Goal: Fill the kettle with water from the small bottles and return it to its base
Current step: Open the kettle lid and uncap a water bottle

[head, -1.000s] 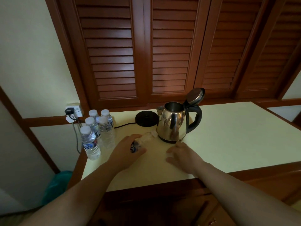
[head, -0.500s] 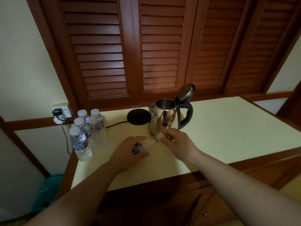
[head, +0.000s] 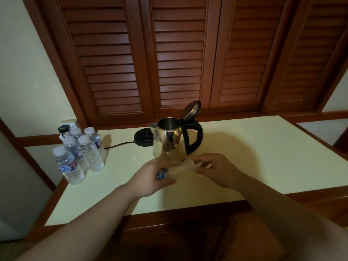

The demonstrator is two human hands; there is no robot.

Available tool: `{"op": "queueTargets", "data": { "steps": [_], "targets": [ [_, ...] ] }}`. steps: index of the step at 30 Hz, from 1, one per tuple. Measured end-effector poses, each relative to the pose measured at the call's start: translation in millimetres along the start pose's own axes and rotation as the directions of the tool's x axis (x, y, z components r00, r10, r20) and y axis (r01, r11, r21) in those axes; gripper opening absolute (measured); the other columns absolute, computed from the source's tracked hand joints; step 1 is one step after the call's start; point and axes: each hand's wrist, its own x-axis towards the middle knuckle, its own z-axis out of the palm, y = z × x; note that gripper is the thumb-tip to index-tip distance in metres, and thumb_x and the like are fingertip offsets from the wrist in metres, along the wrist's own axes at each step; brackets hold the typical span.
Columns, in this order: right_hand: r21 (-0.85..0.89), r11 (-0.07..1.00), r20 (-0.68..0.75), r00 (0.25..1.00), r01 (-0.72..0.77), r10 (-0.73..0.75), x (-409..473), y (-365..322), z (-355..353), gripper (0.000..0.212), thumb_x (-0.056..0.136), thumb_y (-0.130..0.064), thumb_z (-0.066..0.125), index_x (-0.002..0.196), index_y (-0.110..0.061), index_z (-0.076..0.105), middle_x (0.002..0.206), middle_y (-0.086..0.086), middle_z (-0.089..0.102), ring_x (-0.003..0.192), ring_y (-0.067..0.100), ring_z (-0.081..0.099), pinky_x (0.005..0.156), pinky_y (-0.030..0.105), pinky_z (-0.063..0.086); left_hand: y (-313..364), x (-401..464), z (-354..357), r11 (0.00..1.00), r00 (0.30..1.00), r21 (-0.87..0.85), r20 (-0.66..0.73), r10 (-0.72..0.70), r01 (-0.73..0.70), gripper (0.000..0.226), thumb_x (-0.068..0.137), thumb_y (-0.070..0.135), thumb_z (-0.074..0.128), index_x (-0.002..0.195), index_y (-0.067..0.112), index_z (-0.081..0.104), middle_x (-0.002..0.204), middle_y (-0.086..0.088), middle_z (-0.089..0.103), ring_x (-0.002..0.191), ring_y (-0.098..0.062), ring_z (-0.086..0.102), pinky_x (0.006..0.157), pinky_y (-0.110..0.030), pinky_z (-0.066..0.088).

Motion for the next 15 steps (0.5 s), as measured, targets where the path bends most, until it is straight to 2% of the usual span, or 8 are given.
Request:
{"op": "queueTargets", "data": {
  "steps": [3,6,8,10,11,13,15],
  "targets": [
    [-0.009,0.997,0.023,0.997,-0.071,0.071,-7,23,-20,0.024,0.103,-0.045,0.058,0.109,-0.026,0.072,0.096,-0.012,0.070,0.082,-0.001,0.064,0.074,0.019,0.048,24,17,28,1.000,1.000,0.018,-0.017,-0.006,0.007,0.051,0.084,0.050,0.079,0.130,0.034,0.065,0.109,0.016,0.060,0.101,0.001,0.056,0.085,-0.019,0.045],
    [-0.010,0.992,-0.003,0.992,-0.128,0.128,-12,46,-39,0.032,0.105,-0.047,0.051,0.091,-0.021,0.065,0.082,-0.004,0.067,0.073,0.009,0.063,0.069,0.028,0.050,43,33,57,0.999,0.999,-0.003,-0.015,-0.035,0.035,0.052,0.085,0.059,0.074,0.133,0.043,0.061,0.109,0.013,0.061,0.102,0.000,0.057,0.089,-0.021,0.047],
    [-0.007,0.994,-0.043,0.993,-0.107,0.106,-14,60,-52,0.029,0.105,-0.045,0.054,0.095,-0.020,0.065,0.085,-0.003,0.066,0.077,0.014,0.064,0.069,0.033,0.053,56,43,74,0.998,0.998,-0.019,-0.024,-0.059,0.058,0.056,0.086,0.057,0.075,0.138,0.044,0.059,0.110,0.017,0.059,0.102,0.004,0.057,0.089,-0.018,0.045],
    [0.029,0.995,-0.037,0.995,-0.090,0.091,-15,71,-67,0.019,0.102,-0.039,0.062,0.111,-0.023,0.066,0.095,-0.008,0.067,0.082,0.012,0.065,0.065,0.023,0.052,65,54,85,0.996,0.996,-0.042,-0.036,-0.078,0.077,0.058,0.085,0.055,0.075,0.139,0.041,0.059,0.110,0.019,0.059,0.101,0.005,0.058,0.088,-0.018,0.045],
    [0.046,0.996,-0.018,0.996,-0.081,0.082,-15,76,-75,0.021,0.101,-0.037,0.065,0.117,-0.024,0.066,0.098,-0.009,0.067,0.083,0.013,0.066,0.063,0.019,0.052,70,60,89,0.995,0.996,-0.056,-0.038,-0.086,0.084,0.059,0.085,0.056,0.075,0.140,0.041,0.059,0.110,0.018,0.060,0.102,0.002,0.058,0.089,-0.020,0.047],
    [0.033,0.998,0.014,0.998,-0.061,0.061,-14,85,-89,0.018,0.100,-0.036,0.066,0.113,-0.024,0.068,0.097,-0.010,0.067,0.083,0.013,0.066,0.062,0.018,0.053,78,70,94,0.994,0.995,-0.063,-0.037,-0.093,0.091,0.056,0.086,0.053,0.076,0.139,0.042,0.059,0.109,0.016,0.061,0.101,-0.001,0.059,0.091,-0.024,0.049],
    [-0.058,0.997,0.018,0.999,-0.041,0.042,-12,91,-101,0.018,0.103,-0.042,0.059,0.096,-0.026,0.065,0.087,-0.010,0.064,0.078,0.011,0.062,0.067,0.022,0.050,88,80,98,0.995,0.996,-0.044,-0.039,-0.086,0.085,0.057,0.088,0.048,0.077,0.141,0.042,0.058,0.106,0.016,0.058,0.099,-0.003,0.059,0.089,-0.024,0.049]
  ]
}}
